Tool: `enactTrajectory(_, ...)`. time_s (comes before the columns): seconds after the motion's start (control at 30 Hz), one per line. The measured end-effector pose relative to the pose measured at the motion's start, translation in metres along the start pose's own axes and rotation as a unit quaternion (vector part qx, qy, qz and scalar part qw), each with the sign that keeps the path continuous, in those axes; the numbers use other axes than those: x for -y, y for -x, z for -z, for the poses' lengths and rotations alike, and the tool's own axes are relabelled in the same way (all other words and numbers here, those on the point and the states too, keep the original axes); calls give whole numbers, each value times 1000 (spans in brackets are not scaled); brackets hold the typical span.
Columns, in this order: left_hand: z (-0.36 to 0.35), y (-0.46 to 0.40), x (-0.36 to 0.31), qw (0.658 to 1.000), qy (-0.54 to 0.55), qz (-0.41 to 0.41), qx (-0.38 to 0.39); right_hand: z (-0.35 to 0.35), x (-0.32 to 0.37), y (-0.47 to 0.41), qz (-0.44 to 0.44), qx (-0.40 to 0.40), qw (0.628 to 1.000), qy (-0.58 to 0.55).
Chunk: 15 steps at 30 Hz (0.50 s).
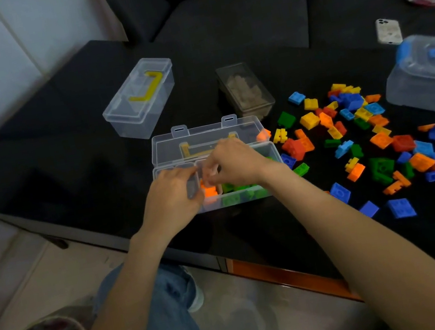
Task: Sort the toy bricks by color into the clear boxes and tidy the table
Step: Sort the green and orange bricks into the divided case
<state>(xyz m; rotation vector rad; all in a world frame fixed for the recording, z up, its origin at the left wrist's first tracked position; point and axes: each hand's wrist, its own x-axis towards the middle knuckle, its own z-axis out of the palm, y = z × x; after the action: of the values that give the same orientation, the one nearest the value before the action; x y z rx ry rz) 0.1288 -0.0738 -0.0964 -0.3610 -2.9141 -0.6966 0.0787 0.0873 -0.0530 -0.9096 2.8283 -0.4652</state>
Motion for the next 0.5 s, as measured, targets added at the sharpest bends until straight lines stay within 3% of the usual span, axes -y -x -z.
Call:
enactTrajectory(0.2,-6,2,-7,997,3,-49,-59,-8,-17,17,1,-27,998,-63)
enactTrajectory(0.37,-9,0,-6,997,-21,-60,-34,27,-86,31,-145,-216,961,-98)
enactTrajectory(0.43,-5,-6,-8,997,-51,-65,-9,25,-127,24,-212,-205,953,-71)
enactTrajectory(0.5,0,-12,-10,997,-67,-39,26,15,-152,15,-231,-121,965,-30)
